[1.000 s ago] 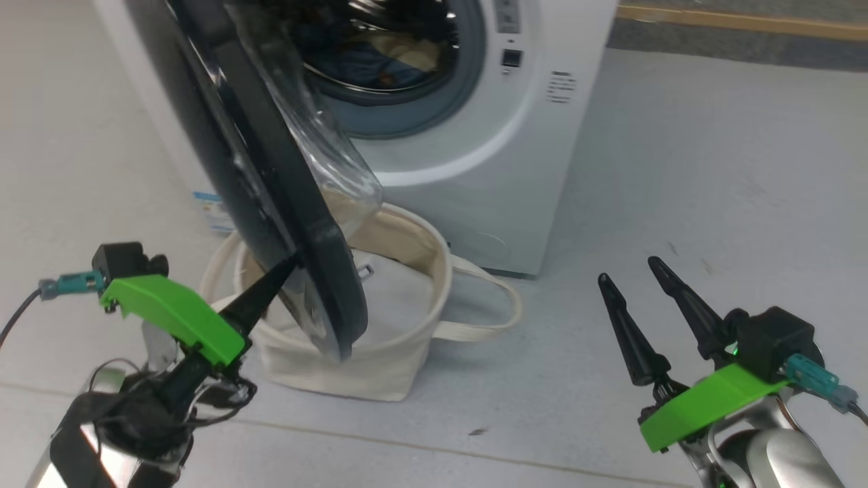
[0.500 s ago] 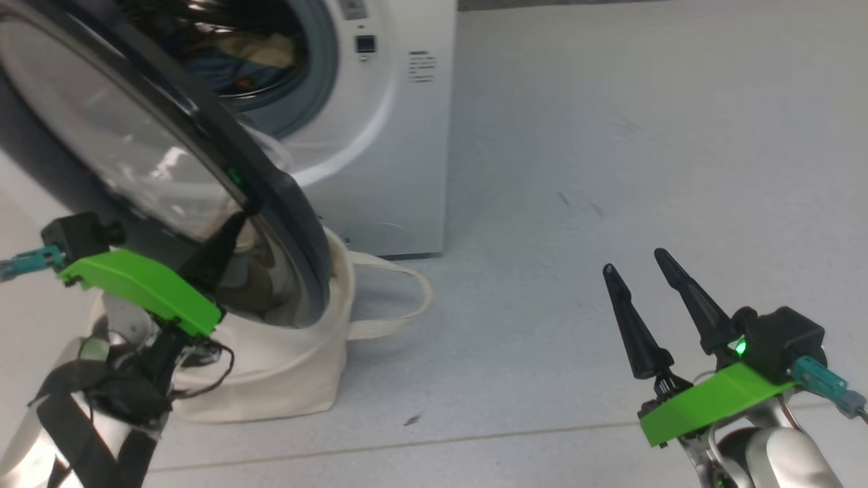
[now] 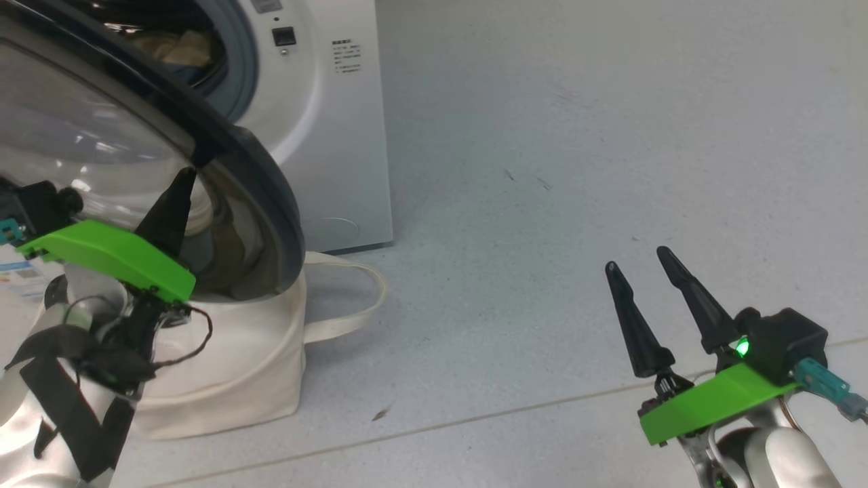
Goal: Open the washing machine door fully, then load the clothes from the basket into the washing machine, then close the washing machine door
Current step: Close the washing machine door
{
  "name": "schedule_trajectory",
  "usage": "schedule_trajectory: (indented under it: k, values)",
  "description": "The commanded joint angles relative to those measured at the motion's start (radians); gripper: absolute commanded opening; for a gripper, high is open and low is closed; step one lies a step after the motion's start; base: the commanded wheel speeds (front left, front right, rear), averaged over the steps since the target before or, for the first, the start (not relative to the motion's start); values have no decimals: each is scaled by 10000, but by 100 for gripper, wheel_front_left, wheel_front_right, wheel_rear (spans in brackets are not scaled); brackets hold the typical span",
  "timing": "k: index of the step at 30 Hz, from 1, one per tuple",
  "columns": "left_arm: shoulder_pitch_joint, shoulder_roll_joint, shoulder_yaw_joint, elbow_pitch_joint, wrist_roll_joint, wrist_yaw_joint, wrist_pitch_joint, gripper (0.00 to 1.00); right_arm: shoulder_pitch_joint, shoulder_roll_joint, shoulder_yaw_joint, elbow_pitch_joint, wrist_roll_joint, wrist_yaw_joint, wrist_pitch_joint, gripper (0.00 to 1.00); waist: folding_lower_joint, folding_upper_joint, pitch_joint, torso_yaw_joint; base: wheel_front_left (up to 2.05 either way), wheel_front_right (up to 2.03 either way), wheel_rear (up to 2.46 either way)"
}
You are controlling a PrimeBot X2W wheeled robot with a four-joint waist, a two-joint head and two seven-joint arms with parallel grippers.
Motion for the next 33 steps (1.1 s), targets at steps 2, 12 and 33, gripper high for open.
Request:
schedule_trajectory:
  k: [2, 12, 33]
  values:
    - [-531, 648, 166, -200, 62, -57, -306, 0, -149, 35, 135, -241, -95, 10, -136, 100, -2, 0, -73, 153, 0, 0, 0]
    - [-46, 1728, -561, 208, 1219, -58, -2115, 100, -69, -169, 92, 15, 11, 10, -198, 100, -2, 0, -700, 1015, 0, 0, 0]
    - [3128, 3178, 176, -437, 3173, 1824, -4219, 100, 376, -274, -36, 262, 310, 10, -379, 100, -2, 0, -1420, 2295, 0, 0, 0]
